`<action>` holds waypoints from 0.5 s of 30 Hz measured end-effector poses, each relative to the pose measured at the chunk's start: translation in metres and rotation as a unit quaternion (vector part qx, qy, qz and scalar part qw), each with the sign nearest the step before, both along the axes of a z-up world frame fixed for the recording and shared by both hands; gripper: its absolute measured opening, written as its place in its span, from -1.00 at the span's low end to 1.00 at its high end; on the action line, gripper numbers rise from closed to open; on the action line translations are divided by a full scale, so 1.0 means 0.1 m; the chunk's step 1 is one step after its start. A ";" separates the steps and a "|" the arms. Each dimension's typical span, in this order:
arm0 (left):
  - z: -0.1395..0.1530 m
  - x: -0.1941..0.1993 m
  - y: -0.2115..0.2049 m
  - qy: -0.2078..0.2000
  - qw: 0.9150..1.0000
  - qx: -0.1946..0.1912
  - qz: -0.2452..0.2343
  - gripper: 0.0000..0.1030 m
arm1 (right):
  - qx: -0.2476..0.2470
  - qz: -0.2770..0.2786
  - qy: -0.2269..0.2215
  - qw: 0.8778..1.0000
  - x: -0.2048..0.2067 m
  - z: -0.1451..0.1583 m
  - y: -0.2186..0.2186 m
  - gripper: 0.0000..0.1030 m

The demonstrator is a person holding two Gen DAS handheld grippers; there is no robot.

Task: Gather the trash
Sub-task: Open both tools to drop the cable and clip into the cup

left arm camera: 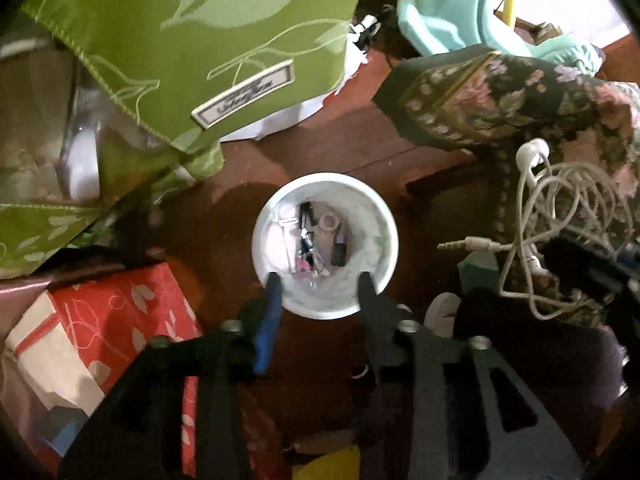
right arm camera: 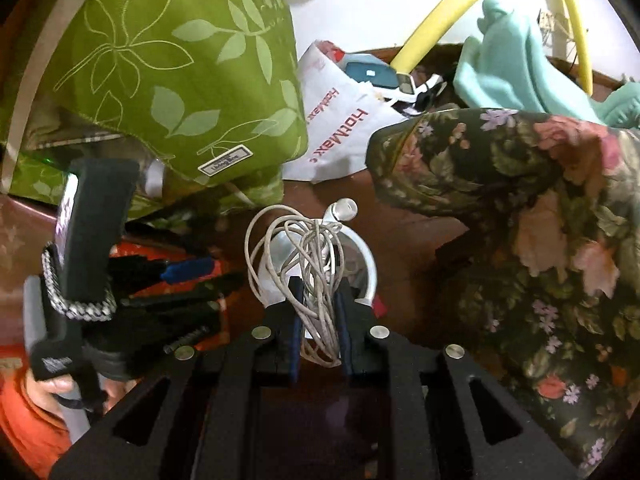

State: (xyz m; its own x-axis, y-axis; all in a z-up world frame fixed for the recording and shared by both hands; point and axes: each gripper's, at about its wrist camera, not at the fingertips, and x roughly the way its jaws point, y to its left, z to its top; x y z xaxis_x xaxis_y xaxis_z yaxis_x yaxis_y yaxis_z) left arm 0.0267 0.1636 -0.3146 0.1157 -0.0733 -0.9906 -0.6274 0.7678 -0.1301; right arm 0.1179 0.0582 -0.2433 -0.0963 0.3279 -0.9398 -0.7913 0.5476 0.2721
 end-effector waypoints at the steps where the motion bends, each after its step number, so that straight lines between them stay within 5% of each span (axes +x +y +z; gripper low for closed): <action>1: 0.00 -0.01 -0.01 0.002 1.000 0.003 -0.002 -0.19 | 0.001 0.001 0.002 1.000 0.00 0.00 0.03 -0.69; 5: 0.02 -0.08 0.00 0.005 1.000 0.002 -0.002 -0.19 | 0.004 0.009 0.018 1.000 -0.02 -0.01 0.15 -0.62; 9: 0.09 -0.18 0.03 0.000 1.000 0.004 0.006 -0.19 | 0.006 0.013 0.037 0.999 -0.05 -0.03 0.22 0.01; 15: 0.27 -0.27 0.02 -0.020 1.000 0.003 0.011 -0.19 | -0.004 0.021 0.005 1.000 -0.14 0.08 0.19 0.01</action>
State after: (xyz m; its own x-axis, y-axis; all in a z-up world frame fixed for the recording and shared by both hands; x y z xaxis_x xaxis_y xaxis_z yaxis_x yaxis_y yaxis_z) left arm 0.0000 0.1659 -0.2871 0.1576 -0.0645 -0.9854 -0.6386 0.7545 -0.1515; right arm 0.1036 0.0769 -0.2355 -0.1191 0.3156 -0.9414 -0.8105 0.5167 0.2758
